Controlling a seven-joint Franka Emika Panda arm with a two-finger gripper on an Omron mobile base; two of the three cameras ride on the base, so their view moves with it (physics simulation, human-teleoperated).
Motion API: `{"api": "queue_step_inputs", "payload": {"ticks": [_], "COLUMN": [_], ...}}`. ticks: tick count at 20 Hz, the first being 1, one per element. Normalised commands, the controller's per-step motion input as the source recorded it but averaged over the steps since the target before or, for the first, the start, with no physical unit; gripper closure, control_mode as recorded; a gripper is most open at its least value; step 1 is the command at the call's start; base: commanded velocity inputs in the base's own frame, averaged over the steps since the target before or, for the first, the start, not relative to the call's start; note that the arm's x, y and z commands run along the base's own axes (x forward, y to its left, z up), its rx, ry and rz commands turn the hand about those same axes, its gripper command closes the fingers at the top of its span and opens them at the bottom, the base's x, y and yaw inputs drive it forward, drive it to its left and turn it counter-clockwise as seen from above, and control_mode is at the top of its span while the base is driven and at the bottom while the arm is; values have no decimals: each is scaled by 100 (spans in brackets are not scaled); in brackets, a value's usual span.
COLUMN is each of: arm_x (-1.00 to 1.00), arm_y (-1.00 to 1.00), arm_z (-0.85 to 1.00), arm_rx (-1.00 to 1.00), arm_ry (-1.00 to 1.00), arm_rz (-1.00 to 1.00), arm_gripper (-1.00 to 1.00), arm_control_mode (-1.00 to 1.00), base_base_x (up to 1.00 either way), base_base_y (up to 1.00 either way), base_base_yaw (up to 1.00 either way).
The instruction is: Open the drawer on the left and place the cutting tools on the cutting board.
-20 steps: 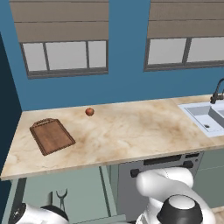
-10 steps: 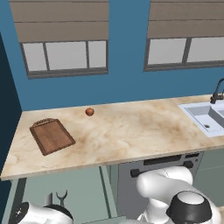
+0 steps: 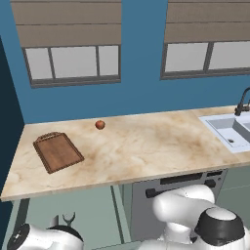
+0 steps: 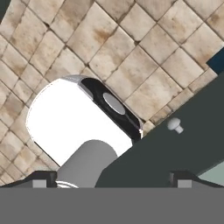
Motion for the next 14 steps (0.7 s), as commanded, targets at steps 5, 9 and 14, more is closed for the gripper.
{"api": "queue_step_inputs", "payload": {"ticks": [5, 9, 14], "arm_x": [-9, 4, 19], "arm_y": [-2, -6, -9], "arm_z": [45, 44, 26], "arm_rx": [0, 3, 4], "arm_ry": [2, 2, 0], "arm_rz": [1, 0, -7], "arm_gripper": [-100, -100, -100], "arm_control_mode": [-100, -100, -100], "base_base_x": [0, 0, 0], "base_base_y": [0, 0, 0], "base_base_yaw": [0, 0, 0]}}
